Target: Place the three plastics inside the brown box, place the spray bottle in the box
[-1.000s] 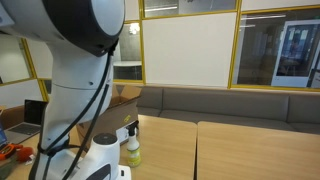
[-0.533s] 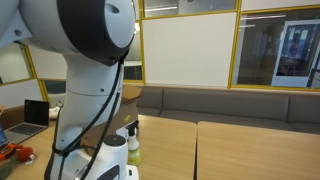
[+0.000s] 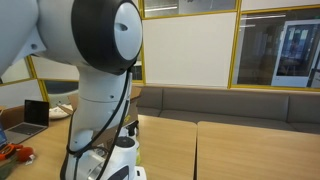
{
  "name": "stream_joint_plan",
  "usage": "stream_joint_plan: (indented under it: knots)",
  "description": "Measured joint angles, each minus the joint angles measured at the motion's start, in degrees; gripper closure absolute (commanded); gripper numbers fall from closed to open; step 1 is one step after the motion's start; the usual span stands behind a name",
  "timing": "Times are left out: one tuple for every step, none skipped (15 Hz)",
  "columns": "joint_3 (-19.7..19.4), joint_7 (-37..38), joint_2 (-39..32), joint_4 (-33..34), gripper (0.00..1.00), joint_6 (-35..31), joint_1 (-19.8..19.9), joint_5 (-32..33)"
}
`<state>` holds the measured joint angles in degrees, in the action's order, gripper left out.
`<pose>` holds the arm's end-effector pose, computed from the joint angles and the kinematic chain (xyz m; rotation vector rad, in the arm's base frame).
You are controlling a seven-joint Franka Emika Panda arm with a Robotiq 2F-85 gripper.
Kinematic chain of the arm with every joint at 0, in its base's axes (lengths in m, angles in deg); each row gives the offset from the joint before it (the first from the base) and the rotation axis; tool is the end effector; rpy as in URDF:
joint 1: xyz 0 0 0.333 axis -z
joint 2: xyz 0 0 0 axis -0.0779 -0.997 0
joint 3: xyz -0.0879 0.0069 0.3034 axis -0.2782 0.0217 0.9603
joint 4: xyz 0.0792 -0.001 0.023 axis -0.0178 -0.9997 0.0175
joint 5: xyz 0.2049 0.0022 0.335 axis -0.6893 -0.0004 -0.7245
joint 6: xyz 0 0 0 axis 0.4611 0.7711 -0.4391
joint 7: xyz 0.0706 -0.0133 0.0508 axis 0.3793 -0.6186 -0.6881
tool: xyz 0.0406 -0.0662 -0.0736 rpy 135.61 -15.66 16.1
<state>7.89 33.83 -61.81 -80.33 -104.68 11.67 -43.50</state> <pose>0.4111 -0.0181 -0.0026 -2.9694 0.4183 0.1090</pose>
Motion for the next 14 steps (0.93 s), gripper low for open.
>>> stream_joint_plan:
  knots:
    - [-0.05,-0.13,-0.21,0.24,0.26,0.24,0.0,0.0]
    - [-0.14,-0.3,-0.38,0.41,0.34,0.37,0.0,0.0]
    - [-0.33,-0.49,-0.5,0.54,0.41,0.41,0.0,0.0]
    - [-0.48,-0.66,-0.5,0.63,0.48,0.42,0.02,0.0]
    - [-0.57,-0.77,-0.5,0.76,0.57,0.42,0.02,0.0]
    - [-0.64,-0.85,-0.47,0.86,0.64,0.42,0.02,0.0]
    - [-0.74,-0.9,-0.43,0.95,0.73,0.42,0.02,0.0]
    - [-0.84,-0.95,-0.34,0.99,0.8,0.41,0.02,0.0]
    - [-0.94,-1.0,-0.21,1.01,0.85,0.4,0.01,0.0]
    - [-1.04,-1.03,-0.01,1.01,0.87,0.38,0.0,0.0]
    - [-1.14,-1.06,0.36,1.0,0.87,0.36,-0.01,0.0]
    - [-1.25,-1.07,0.95,0.99,0.91,0.35,-0.02,0.0]
    - [-1.49,-1.08,1.76,0.96,0.88,0.36,-0.16,0.0]
    - [-1.97,-1.08,2.84,0.92,0.86,0.37,-0.52,0.0]
